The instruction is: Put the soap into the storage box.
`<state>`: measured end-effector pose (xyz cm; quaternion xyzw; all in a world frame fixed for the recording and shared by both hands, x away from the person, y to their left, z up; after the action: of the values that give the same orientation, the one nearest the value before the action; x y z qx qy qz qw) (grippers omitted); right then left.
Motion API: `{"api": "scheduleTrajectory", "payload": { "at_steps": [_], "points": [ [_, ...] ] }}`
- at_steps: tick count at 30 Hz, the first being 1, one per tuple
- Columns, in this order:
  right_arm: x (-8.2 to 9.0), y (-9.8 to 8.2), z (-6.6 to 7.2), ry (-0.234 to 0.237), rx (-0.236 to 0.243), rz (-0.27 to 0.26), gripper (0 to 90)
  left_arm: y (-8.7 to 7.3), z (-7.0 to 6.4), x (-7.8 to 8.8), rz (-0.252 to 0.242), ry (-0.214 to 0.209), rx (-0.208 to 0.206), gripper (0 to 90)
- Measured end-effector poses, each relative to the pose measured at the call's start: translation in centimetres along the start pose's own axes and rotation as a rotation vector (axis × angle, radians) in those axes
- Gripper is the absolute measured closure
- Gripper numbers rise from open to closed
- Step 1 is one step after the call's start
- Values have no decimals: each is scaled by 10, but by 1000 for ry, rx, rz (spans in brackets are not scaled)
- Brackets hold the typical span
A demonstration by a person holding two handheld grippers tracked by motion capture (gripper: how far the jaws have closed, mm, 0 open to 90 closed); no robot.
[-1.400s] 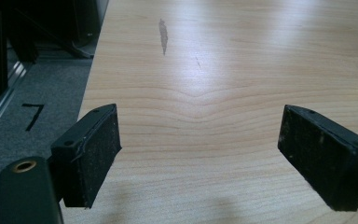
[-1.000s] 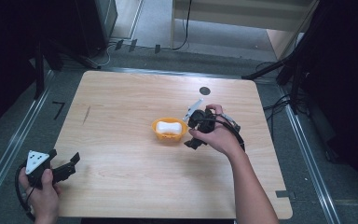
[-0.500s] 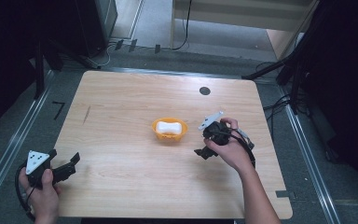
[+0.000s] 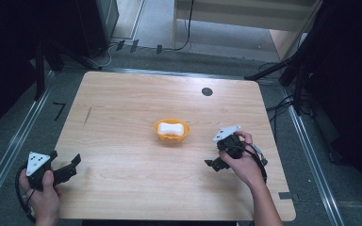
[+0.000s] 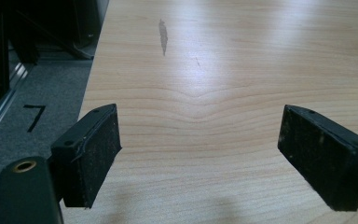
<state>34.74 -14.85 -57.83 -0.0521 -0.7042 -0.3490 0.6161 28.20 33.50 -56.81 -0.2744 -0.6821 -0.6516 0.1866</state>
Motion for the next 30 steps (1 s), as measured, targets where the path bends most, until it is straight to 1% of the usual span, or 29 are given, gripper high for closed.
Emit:
{"api": "scheduleTrajectory", "payload": {
  "at_steps": [1,5,6,8,9,12,13,14,16,22,26,30],
  "points": [
    [1,-3,0,-2,-11,-4,0,0,0,0,0,0,0,133],
    [4,-14,-2,-10,-28,-30,0,0,0,0,-1,0,-2,133],
    [5,-18,-3,-15,-39,-31,0,0,0,0,0,-1,-2,133],
    [6,-24,-3,-14,-42,-43,0,0,0,0,1,-1,-4,133],
    [7,-30,-3,-16,-58,-47,0,0,0,0,1,2,-5,133],
    [8,-36,-3,-20,-63,-55,0,0,0,0,0,3,-7,133],
    [8,-39,-3,-23,-70,-62,0,0,0,0,-1,4,-8,133],
    [11,-45,-4,-32,-79,-79,0,0,0,0,-1,6,-9,133],
    [12,-47,-5,-37,-82,-86,0,0,0,0,-1,6,-10,133],
    [20,-63,-7,-50,-112,-124,0,0,-1,0,-2,7,-13,133],
    [24,-75,-8,-61,-138,-139,0,0,-1,0,-1,7,-13,133],
    [28,-86,-8,-66,-152,-158,0,0,-1,0,-3,7,-12,133]
  ]
}}
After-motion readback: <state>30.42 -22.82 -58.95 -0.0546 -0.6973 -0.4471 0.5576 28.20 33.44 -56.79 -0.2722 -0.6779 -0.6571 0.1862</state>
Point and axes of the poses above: each handheld gripper's, and its own axes: x roughly backward along the jaws, y roughly out of its top, z roughly to its left, the point moved 10 cm from there along -x, roughly forward along the jaws, and after that the axes turned 10 degrees about z, right-handed, at the moved point
